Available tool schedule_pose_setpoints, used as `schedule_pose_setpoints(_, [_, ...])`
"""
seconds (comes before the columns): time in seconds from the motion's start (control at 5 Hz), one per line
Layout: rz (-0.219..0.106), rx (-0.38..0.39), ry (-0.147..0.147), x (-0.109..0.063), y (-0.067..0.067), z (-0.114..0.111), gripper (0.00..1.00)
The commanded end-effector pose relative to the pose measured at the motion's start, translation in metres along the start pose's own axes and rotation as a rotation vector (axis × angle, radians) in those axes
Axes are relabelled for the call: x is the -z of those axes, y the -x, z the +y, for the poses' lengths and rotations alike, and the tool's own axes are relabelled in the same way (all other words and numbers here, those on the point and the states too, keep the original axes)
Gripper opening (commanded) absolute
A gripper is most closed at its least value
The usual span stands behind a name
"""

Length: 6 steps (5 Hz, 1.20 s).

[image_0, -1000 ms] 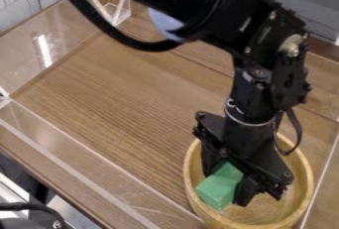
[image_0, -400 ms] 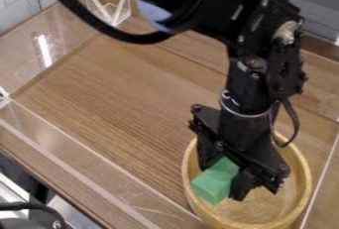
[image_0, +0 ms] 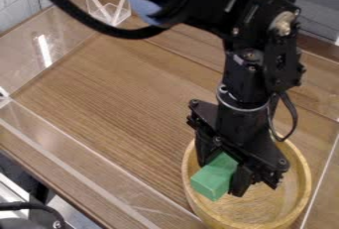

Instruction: Remove the green block from inside the brown bowl and put it on the table

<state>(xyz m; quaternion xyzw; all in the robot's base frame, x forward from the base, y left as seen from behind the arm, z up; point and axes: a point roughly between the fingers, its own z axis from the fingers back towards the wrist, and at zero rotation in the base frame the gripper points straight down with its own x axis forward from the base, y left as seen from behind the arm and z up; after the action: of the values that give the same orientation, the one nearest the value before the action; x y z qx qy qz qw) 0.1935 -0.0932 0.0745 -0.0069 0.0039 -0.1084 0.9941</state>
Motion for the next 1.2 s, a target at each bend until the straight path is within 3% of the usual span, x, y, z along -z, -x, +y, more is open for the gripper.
schedule_pose_setpoints(0.0, [-0.049, -0.009, 0.015, -0.0130, -0.0048, 0.0013, 0.00])
schedule_pose_setpoints(1.0, [-0.051, -0.005, 0.032, -0.0181, 0.0041, 0.0049, 0.00])
